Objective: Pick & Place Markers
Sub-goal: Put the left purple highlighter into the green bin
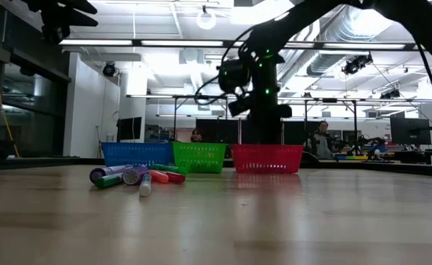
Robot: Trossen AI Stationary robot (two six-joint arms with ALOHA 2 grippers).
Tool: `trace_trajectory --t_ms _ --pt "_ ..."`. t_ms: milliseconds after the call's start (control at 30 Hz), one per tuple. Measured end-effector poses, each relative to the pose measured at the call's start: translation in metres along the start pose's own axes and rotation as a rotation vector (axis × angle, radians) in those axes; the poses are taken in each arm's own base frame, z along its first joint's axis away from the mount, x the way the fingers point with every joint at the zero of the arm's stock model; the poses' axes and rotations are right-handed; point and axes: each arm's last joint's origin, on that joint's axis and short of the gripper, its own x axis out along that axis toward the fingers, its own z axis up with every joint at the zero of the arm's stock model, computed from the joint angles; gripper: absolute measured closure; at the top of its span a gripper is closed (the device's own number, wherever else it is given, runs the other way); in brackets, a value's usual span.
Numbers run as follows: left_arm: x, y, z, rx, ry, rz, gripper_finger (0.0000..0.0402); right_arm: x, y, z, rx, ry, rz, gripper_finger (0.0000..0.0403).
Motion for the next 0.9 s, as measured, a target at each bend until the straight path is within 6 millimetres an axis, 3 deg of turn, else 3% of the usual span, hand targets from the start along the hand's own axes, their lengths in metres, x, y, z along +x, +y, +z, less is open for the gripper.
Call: trace_trajectory --t_ms 267,567,900 --pt "0.000 0.000 0.000 0.000 -0.002 0.002 0.0296 -0.045 0.004 -0.011 0.053 -0.137 0.043 0.0270" --pt "0.012 -0.001 0.007 0.051 -0.061 0.086 0.0296 -0.091 -0.006 -0.037 0.362 -0.238 -0.022 0.0217" --pt "0.058 -0.005 0.010 0.144 0.007 0.163 0.0296 -0.102 -0.043 -0.064 0.606 -0.222 -0.259 0.0209"
